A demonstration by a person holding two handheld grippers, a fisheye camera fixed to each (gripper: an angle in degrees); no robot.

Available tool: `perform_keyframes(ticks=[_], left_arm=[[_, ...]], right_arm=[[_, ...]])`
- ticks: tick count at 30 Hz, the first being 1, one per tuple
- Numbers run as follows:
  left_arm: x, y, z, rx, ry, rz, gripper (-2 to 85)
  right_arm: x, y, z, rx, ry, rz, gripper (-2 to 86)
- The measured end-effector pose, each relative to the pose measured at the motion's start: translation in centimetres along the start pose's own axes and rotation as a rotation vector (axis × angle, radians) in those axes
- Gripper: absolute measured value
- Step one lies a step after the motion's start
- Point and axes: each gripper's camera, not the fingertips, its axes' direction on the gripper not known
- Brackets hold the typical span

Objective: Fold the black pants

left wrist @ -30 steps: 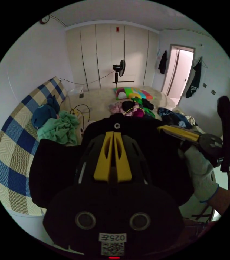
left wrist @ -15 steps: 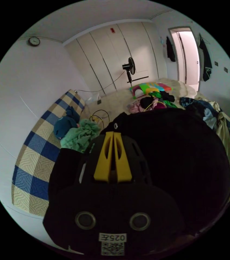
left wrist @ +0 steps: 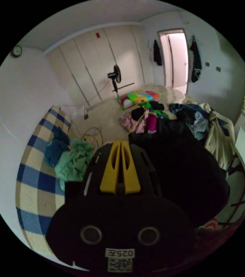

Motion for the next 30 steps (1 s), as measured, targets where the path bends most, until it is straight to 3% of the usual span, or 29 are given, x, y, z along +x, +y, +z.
perform_keyframes(ticks=[2,3,4,7,11,13,17,20,24,30], left_arm=[[-3.5,-5.7,1.5,0.004,0.129,0.083,-0.9],[-5.5,-9.5,4.5,-0.069,0.283,0.109,-0.9],[-6.6,-12.9,8.7,-0.132,0.481,0.154,-0.9],[-4.3,-17.4,22.0,-0.284,0.759,0.313,-0.9],[3.0,-17.6,37.7,-0.589,0.611,0.516,-0.9],[7.4,-16.2,43.1,-0.771,0.641,0.612,-0.9],[12.7,-14.0,41.5,-0.757,0.616,0.863,-0.9],[12.3,-14.7,39.7,-0.692,0.540,0.801,-0.9],[7.8,-17.3,41.5,-0.786,0.710,0.603,-0.9],[4.2,-19.3,43.0,-0.804,0.762,0.478,-0.9]], right_arm=[[1.0,0.9,-0.6,0.007,-0.020,-0.024,-0.9],[1.5,1.3,-1.1,0.012,-0.025,-0.027,-0.9],[2.0,1.7,-1.5,0.015,-0.026,-0.009,-0.9],[2.8,2.0,-2.6,0.020,-0.021,0.027,-0.9],[3.6,2.0,-3.9,0.001,-0.010,0.062,-0.9],[4.2,2.3,-4.5,-0.003,-0.004,0.098,-0.9],[5.2,1.8,-5.8,-0.047,-0.005,0.022,-0.9],[6.2,-0.4,-7.3,-0.117,0.003,0.053,-0.9],[7.6,-4.4,-9.1,-0.204,0.020,-0.013,-0.8],[6.5,-9.6,-10.8,-0.230,0.127,-0.237,-0.1]])
